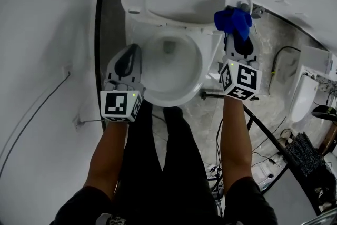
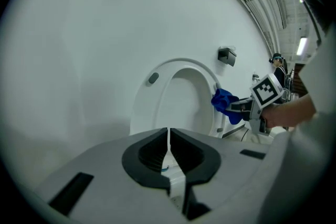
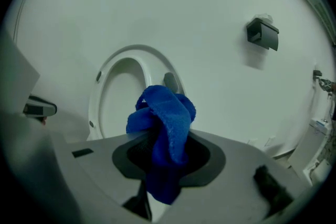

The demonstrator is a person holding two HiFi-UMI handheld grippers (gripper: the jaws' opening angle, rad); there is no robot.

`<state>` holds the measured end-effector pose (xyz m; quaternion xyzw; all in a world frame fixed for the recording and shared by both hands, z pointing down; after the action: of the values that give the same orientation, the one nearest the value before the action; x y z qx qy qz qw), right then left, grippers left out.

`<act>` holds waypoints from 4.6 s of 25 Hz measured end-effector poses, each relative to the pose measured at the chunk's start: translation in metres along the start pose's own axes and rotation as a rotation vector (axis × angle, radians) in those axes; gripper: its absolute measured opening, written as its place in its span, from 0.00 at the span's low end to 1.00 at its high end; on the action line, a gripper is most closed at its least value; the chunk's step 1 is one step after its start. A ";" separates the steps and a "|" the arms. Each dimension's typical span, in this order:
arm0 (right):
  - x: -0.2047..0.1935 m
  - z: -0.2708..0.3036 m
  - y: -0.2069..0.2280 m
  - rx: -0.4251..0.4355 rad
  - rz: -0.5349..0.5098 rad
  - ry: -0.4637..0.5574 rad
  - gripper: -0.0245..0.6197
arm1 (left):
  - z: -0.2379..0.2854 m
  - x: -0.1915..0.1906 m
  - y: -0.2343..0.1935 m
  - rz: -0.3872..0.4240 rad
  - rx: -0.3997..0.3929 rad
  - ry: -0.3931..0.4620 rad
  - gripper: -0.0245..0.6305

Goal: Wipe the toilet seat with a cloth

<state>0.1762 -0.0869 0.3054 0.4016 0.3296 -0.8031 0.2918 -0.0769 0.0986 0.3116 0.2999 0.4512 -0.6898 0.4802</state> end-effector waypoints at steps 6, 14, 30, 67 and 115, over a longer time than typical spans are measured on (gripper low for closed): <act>-0.052 0.006 -0.015 0.010 0.022 -0.106 0.21 | 0.000 -0.010 -0.007 0.004 0.003 -0.027 0.07; -0.101 0.023 -0.040 0.035 0.008 -0.205 0.21 | 0.007 -0.015 -0.007 0.029 -0.012 -0.029 0.07; -0.134 0.077 -0.141 0.232 -0.115 -0.309 0.21 | -0.009 -0.022 -0.051 0.003 0.048 -0.029 0.07; 0.014 0.087 -0.259 0.317 -0.110 0.036 0.21 | -0.042 -0.029 -0.124 -0.132 0.093 -0.025 0.07; 0.120 -0.083 -0.059 0.006 0.072 0.383 0.21 | -0.032 0.022 0.005 -0.044 -0.093 0.051 0.07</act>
<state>0.1096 -0.0125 0.1841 0.5594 0.3623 -0.7019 0.2511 -0.0809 0.1185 0.2781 0.2849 0.5014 -0.6707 0.4664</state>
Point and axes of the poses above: the fingertips, and each gripper's own axes: z forward along the fingers, y to its right, x out of its top, the point moved 6 cm from there along -z, backward along the fingers, and after that the axes turned 12 degrees about -z, right-handed, at the moved point
